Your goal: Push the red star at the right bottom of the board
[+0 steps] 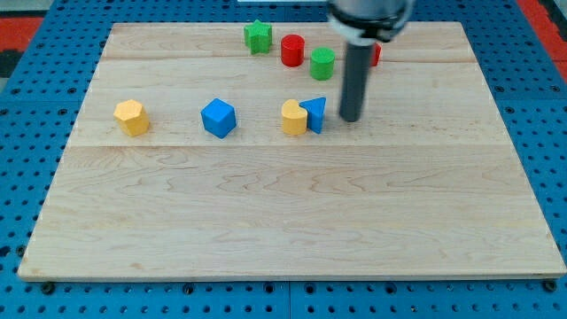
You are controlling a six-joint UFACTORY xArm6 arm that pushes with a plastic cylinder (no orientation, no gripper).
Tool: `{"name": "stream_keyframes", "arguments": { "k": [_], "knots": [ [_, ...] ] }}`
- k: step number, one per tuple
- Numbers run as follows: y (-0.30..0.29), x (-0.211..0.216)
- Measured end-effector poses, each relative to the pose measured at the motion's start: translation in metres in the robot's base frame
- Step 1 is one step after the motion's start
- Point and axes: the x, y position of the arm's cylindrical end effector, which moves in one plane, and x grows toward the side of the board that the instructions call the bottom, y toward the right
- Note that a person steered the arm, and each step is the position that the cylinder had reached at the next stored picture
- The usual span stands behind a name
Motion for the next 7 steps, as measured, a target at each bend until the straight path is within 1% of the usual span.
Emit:
{"name": "stream_keyframes", "arguments": {
  "k": [1, 2, 4, 5, 6, 7],
  "knots": [
    [0.059, -0.066],
    [0.072, -0.121],
    [0.019, -0.134],
    [0.014, -0.167],
    [-0.017, -0.161],
    [0.039, -0.106]
  ]
}}
